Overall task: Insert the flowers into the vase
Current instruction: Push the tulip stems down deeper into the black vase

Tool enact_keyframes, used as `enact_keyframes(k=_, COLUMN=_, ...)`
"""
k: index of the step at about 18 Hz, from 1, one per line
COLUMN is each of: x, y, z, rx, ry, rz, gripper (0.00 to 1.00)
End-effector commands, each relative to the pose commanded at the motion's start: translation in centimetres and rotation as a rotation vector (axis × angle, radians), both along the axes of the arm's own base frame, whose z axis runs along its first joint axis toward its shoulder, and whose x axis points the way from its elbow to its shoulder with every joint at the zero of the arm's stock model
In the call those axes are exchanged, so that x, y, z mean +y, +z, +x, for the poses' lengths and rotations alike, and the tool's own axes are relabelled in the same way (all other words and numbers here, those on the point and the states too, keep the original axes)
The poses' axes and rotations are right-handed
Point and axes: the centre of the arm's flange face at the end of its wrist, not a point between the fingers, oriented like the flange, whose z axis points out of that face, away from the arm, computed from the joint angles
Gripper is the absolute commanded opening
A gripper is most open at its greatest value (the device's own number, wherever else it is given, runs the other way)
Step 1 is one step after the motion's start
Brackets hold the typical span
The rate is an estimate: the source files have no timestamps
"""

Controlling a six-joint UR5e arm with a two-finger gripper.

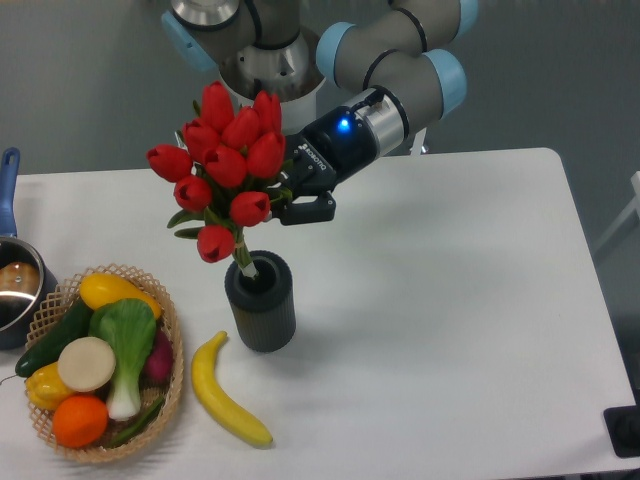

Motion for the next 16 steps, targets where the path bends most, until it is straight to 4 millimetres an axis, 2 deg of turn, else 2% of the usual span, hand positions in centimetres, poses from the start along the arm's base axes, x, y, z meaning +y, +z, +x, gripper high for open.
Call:
enact_keyframes(k=4, x=0.0, y=-0.6, z=-0.2, rx=-0.002, ry=0.002, rz=-0.003, gripper=0.3)
enact_keyframes(k=8, x=0.5, y=-2.6, z=-1.3, rx=-0.035, ry=0.003, rz=-0.02, gripper=0.3)
enact_keyframes(k=16, x=0.7, y=-4.8, z=-0.8, rx=-0.072, ry=-0.003, rz=-0.051, gripper=0.32)
